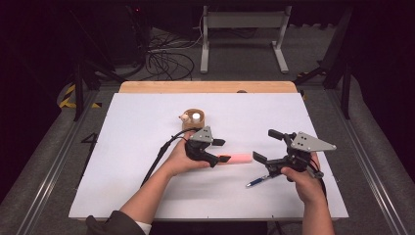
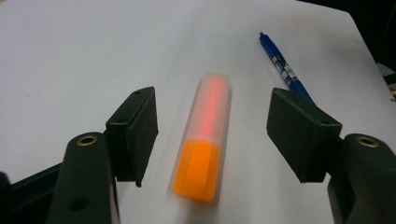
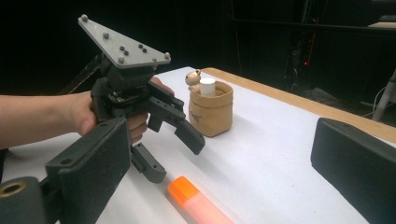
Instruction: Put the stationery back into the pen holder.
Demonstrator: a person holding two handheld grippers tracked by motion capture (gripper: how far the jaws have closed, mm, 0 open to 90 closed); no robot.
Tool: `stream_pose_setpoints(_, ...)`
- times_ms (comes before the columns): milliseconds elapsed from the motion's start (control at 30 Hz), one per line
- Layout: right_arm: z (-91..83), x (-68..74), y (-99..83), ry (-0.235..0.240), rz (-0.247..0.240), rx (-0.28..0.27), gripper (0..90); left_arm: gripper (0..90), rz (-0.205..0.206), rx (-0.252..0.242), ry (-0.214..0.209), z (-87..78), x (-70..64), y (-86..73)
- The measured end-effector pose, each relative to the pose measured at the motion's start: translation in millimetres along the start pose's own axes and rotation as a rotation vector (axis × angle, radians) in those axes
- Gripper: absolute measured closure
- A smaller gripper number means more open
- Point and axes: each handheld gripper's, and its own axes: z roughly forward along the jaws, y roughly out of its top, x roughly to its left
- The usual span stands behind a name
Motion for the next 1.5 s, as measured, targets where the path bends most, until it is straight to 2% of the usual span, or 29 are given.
stream_pose_setpoints(67, -0.6, -0.3, -0.1, -0.002, -0.002, 0.006, 5.8, 36.2, 0.012, 0.022, 0.002, 2.6, 1.5, -1.7)
stream_pose_setpoints(333, -0.4, -0.2, -0.2, 0.008, -0.007, 0.007, 5.8, 42.0, 0.014, 0.097, -0.005, 12.5, 5.3, -10.8)
stream_pose_setpoints(600, 1.1, 0.6, -0.8, 0.02, -0.012, 0.016, 6.0, 46.1, 0.038, 0.138, -0.002, 16.7, 8.0, -14.5)
stream_pose_setpoints(800, 3.4, 1.1, -2.0, 0.03, -0.02, 0.025, 6.2, 49.8, 0.027, 0.143, -0.015, 16.7, 9.7, -14.6)
stream_pose_setpoints(967, 4.4, 1.7, -2.5, 0.035, -0.02, 0.034, 6.3, 51.1, 0.052, 0.208, -0.026, 21.3, 9.5, -13.0)
stream_pose_setpoints(1100, 5.4, 2.0, -3.0, 0.04, -0.022, 0.043, 6.4, 52.8, 0.053, 0.218, -0.024, 22.7, 9.0, -12.7)
stream_pose_setpoints(1233, 6.7, 2.2, -3.6, 0.044, -0.025, 0.048, 6.4, 58.2, 0.059, 0.225, -0.01, 22.5, 9.5, -12.7)
stream_pose_setpoints(1333, 6.8, 2.6, -3.5, 0.045, -0.026, 0.05, 6.4, 59.6, 0.087, 0.227, 0.003, 23.3, 8.0, -12.2)
stream_pose_setpoints(1500, 7.8, 3.6, -3.6, 0.048, -0.034, 0.06, 6.7, 60.2, 0.11, 0.228, 0.007, 22.8, 5.9, -13.3)
